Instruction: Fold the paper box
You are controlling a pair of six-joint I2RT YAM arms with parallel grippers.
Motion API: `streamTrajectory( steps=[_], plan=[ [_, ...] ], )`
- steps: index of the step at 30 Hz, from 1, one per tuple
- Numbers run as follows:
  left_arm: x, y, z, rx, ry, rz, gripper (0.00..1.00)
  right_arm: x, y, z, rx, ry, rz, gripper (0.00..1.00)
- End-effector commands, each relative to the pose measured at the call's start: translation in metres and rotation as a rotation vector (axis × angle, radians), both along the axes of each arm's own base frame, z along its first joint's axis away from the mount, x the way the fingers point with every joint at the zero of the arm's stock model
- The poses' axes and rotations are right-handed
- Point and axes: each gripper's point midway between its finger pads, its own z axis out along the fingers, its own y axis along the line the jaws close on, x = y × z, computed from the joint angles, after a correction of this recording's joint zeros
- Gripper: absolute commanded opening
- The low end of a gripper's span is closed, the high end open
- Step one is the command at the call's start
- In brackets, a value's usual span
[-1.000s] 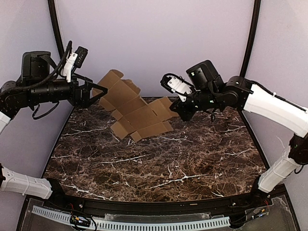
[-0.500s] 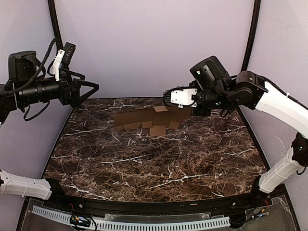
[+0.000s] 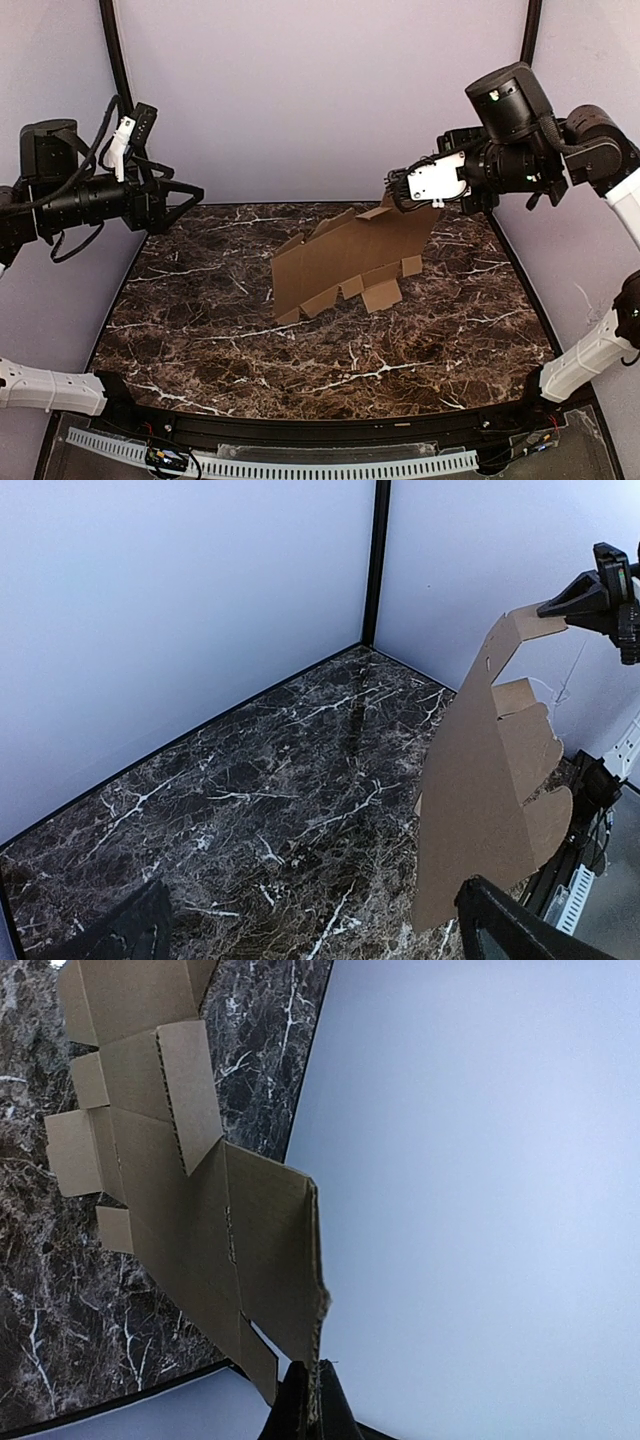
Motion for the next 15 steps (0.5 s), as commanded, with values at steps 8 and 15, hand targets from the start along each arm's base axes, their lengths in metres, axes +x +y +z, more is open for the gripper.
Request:
streamTrajectory(
  steps=[8, 15],
  plan=[
    [-0.001, -0.001, -0.021, -0.010, 0.029, 0.000, 1.00, -0.043, 0.023, -0.084, -0.161, 0.351, 0.175, 0.00],
    [-0.010, 0.001, -0.028, -0.044, 0.049, -0.015, 1.00, -0.026, 0.059, -0.115, -0.220, 0.400, 0.198, 0.00]
  ],
)
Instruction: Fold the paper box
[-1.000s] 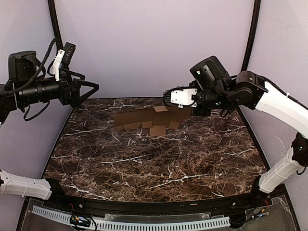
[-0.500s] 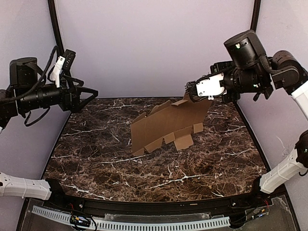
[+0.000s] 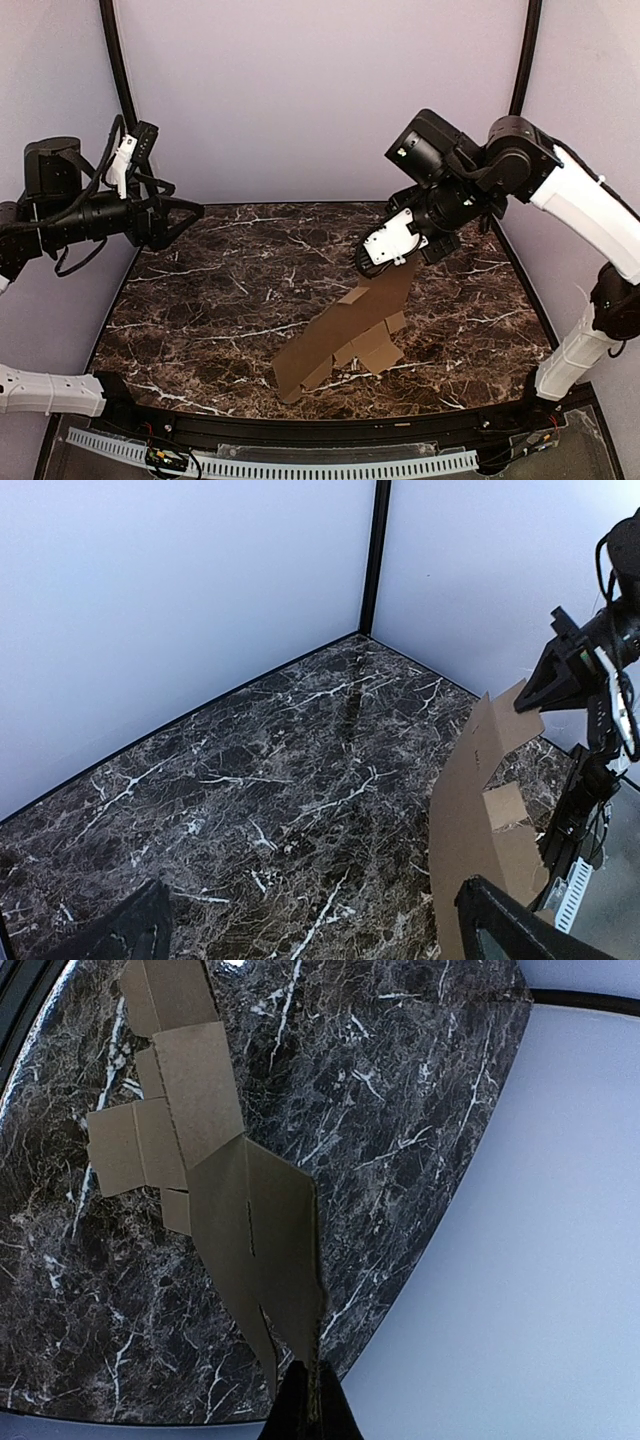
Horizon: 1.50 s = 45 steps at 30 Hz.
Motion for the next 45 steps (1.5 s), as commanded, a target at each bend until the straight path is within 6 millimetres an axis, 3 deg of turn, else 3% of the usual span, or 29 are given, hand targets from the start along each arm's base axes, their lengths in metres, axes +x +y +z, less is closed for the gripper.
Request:
streamTrajectory(
  steps=[1, 6, 8, 13, 14, 15, 16, 22, 25, 28, 32, 34, 39, 45],
  plan=[
    [-0.009, 0.002, 0.000, -0.044, 0.004, -0.015, 1.00, 0.008, 0.026, -0.016, -0.004, 0.045, 0.025, 0.00],
    [-0.014, 0.004, -0.007, -0.056, 0.014, -0.020, 1.00, 0.030, 0.054, -0.034, -0.019, 0.031, 0.039, 0.00],
    [-0.016, 0.006, -0.009, -0.059, 0.019, -0.022, 1.00, 0.034, 0.066, -0.039, -0.011, 0.035, 0.053, 0.05],
    [-0.017, 0.008, -0.016, -0.052, 0.031, -0.014, 1.00, 0.052, 0.094, -0.037, 0.064, -0.004, 0.063, 0.42],
    [-0.017, 0.008, -0.019, -0.047, 0.037, -0.012, 1.00, 0.058, 0.096, -0.032, 0.087, -0.018, 0.050, 0.56],
    [-0.016, 0.008, -0.020, -0.045, 0.040, -0.007, 1.00, 0.063, 0.097, -0.029, 0.105, -0.027, 0.036, 0.83],
    [-0.016, 0.008, -0.024, -0.039, 0.047, -0.005, 1.00, 0.068, 0.095, -0.026, 0.121, -0.031, 0.017, 0.98],
    [-0.011, 0.004, -0.037, -0.024, 0.074, -0.002, 1.00, 0.083, 0.079, 0.001, 0.333, -0.003, -0.128, 0.98],
    [-0.008, -0.002, -0.048, -0.014, 0.105, -0.013, 1.00, 0.107, 0.062, 0.021, 0.540, -0.071, -0.351, 0.99],
    [-0.003, -0.009, -0.064, 0.002, 0.150, -0.012, 1.00, 0.121, 0.030, 0.019, 0.698, -0.045, -0.612, 0.99],
    [0.000, -0.016, -0.095, 0.006, 0.235, -0.005, 1.00, 0.114, -0.003, -0.022, 0.762, 0.230, -0.866, 0.98],
    [0.000, -0.018, -0.109, 0.005, 0.275, -0.001, 1.00, 0.099, -0.008, -0.058, 0.744, 0.393, -0.951, 0.99],
    [-0.001, -0.023, -0.138, 0.004, 0.365, 0.010, 1.00, 0.063, -0.018, -0.125, 0.696, 0.699, -1.129, 0.96],
    [-0.002, -0.034, -0.178, 0.005, 0.477, -0.002, 1.00, 0.035, -0.025, -0.172, 0.701, 0.987, -1.293, 0.90]
  ],
)
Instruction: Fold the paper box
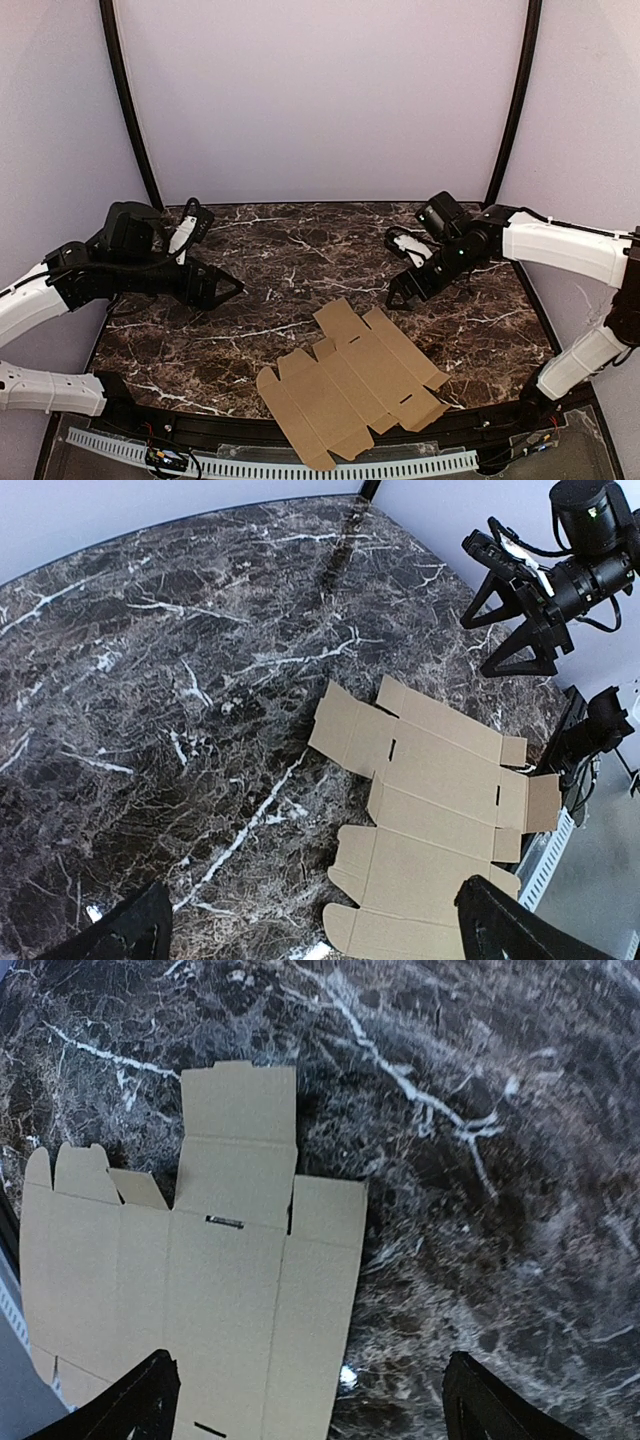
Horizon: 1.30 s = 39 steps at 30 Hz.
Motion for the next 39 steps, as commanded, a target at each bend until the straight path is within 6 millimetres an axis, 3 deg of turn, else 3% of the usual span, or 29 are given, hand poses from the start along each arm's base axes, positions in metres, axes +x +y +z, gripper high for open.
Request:
streamTrajectory(
  steps=[1, 9, 15, 23, 27, 33, 36, 39],
  plan=[
    [-0.001, -0.010, -0.032, -0.009, 0.098, -0.001, 1.00, -0.023, 0.010, -0.007, 0.207, 0.212, -0.108, 0.90],
    [-0.006, -0.026, -0.067, -0.035, 0.217, -0.035, 1.00, -0.048, -0.004, -0.067, 0.271, 0.473, -0.210, 0.82],
    [-0.012, -0.030, -0.092, -0.014, 0.301, -0.047, 1.00, -0.063, -0.007, -0.097, 0.319, 0.588, -0.221, 0.78],
    [-0.013, -0.031, -0.101, -0.016, 0.328, -0.042, 1.00, -0.070, -0.012, -0.118, 0.309, 0.615, -0.227, 0.76],
    [-0.014, -0.032, -0.107, -0.018, 0.351, -0.040, 1.00, -0.070, -0.018, -0.118, 0.300, 0.592, -0.243, 0.76],
    [-0.020, -0.032, -0.121, -0.015, 0.405, -0.035, 0.98, -0.063, -0.022, -0.088, 0.312, 0.502, -0.242, 0.75],
    [-0.024, -0.037, -0.120, -0.035, 0.433, -0.047, 0.94, -0.060, -0.023, -0.071, 0.323, 0.460, -0.242, 0.75],
    [-0.030, -0.047, -0.114, -0.065, 0.456, -0.074, 0.91, -0.059, -0.028, -0.067, 0.309, 0.434, -0.261, 0.75]
  ],
)
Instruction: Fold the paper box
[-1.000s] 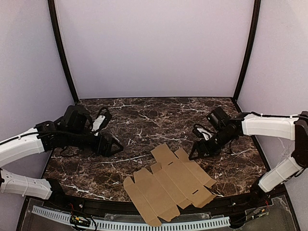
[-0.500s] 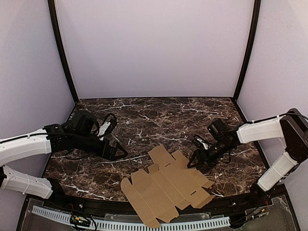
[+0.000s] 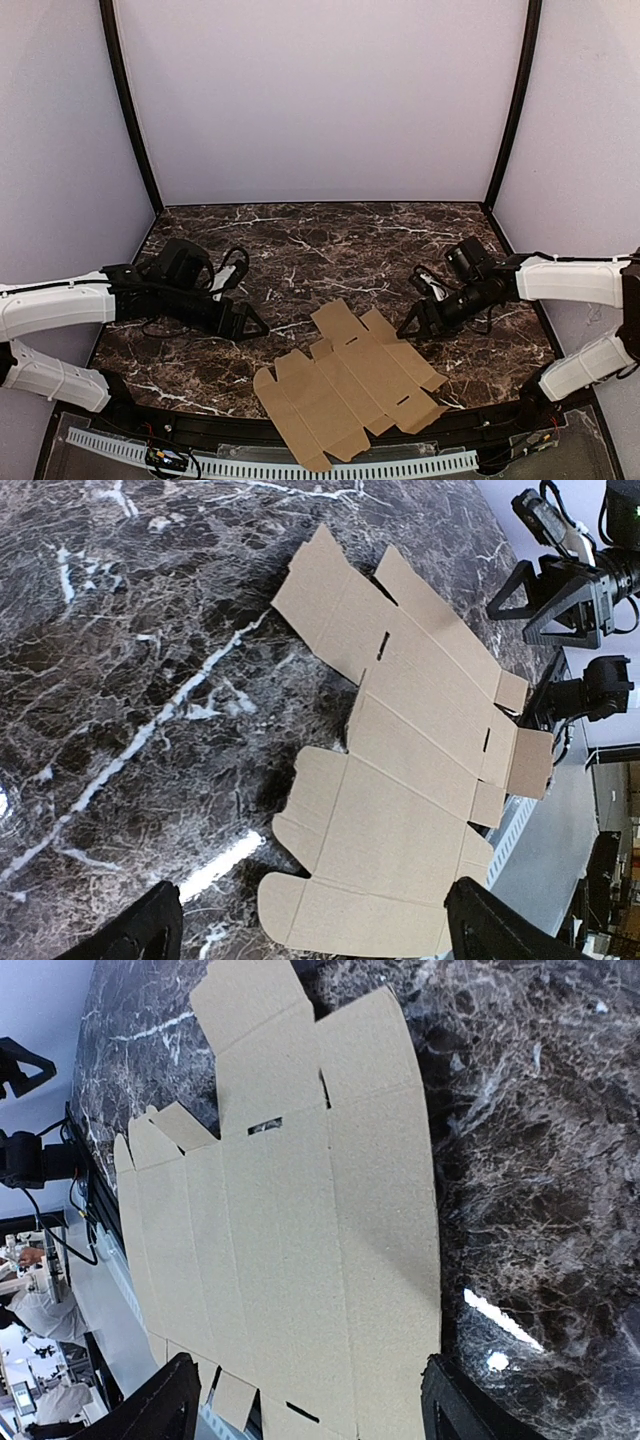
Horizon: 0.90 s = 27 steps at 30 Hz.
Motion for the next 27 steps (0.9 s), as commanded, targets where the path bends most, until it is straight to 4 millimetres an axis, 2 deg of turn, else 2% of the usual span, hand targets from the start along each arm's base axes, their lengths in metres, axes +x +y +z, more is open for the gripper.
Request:
streamTrajectory(
  steps=[1, 4, 6, 10, 23, 27],
  plan=[
    [-0.013, -0.017, 0.004, -0.058, 0.054, -0.036, 0.90, 0.004, -0.013, 0.003, -0.066, -0.029, -0.045, 0.75],
    [-0.027, -0.040, 0.002, -0.094, 0.091, -0.090, 0.85, -0.001, -0.022, -0.011, -0.114, -0.022, -0.051, 0.75],
    [-0.034, -0.053, -0.001, -0.120, 0.114, -0.119, 0.80, -0.005, -0.021, -0.017, -0.106, -0.008, -0.043, 0.74],
    [-0.041, -0.068, -0.013, -0.148, 0.170, -0.136, 0.66, -0.007, -0.018, -0.027, -0.078, 0.012, -0.042, 0.72],
    [-0.053, -0.082, -0.074, -0.163, 0.317, -0.115, 0.34, -0.008, 0.005, -0.033, 0.070, 0.030, 0.005, 0.64],
    [-0.056, -0.083, -0.084, -0.153, 0.337, -0.119, 0.27, -0.010, 0.011, -0.031, 0.124, 0.034, 0.024, 0.61]
  ],
)
